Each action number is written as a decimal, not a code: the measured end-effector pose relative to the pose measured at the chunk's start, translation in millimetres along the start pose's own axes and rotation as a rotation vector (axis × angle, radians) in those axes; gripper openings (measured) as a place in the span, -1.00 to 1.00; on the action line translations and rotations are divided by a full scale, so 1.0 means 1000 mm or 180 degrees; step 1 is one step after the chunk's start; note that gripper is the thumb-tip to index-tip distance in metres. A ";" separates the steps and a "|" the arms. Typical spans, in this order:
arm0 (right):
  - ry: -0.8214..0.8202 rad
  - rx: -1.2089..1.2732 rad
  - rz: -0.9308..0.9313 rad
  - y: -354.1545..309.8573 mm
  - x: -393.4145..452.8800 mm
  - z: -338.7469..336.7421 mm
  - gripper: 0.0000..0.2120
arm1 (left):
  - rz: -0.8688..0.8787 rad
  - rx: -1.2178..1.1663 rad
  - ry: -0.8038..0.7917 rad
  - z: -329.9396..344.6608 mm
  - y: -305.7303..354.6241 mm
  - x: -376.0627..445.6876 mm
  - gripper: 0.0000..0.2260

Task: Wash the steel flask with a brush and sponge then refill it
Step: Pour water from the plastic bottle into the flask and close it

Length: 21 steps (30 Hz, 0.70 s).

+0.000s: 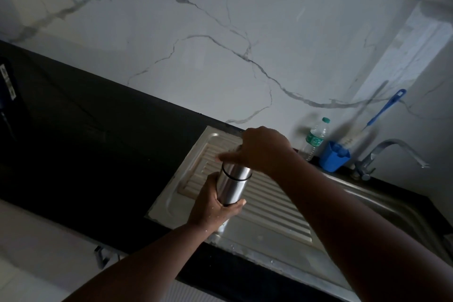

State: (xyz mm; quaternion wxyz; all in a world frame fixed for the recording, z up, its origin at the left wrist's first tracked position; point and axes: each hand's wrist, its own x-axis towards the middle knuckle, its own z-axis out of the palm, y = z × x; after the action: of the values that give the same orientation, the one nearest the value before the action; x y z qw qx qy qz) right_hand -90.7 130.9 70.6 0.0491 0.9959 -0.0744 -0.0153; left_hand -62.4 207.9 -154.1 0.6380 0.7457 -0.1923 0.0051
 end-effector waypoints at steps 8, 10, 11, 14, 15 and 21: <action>-0.0490 0.0840 0.0049 0.013 -0.002 -0.002 -0.22 | 0.0030 -0.0008 0.0006 0.000 -0.003 0.001 -0.33; -0.0941 0.1167 -0.0476 0.015 -0.006 -0.010 -0.36 | 0.0031 -0.0023 0.0017 0.000 -0.004 0.001 -0.34; -0.1001 0.1101 -0.0623 0.016 -0.005 -0.010 -0.37 | 0.0038 -0.0020 0.0024 0.000 -0.004 0.001 -0.34; -0.0650 0.0618 -0.0594 0.014 -0.001 -0.007 -0.49 | 0.0066 0.0000 0.0028 0.001 -0.004 0.001 -0.35; -0.0520 0.0543 -0.0480 0.012 0.000 -0.006 -0.55 | 0.0072 0.0012 0.0022 0.001 -0.003 0.001 -0.35; -0.0263 -0.0441 0.0291 0.013 -0.001 0.009 -0.09 | 0.0060 -0.0017 -0.0051 -0.001 -0.004 0.003 -0.36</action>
State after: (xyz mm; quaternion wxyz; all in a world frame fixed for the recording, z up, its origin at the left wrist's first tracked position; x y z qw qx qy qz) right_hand -94.0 117.9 63.2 0.1153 0.9842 -0.1205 -0.0592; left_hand -58.3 208.1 -157.2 0.6383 0.7422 -0.2044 0.0046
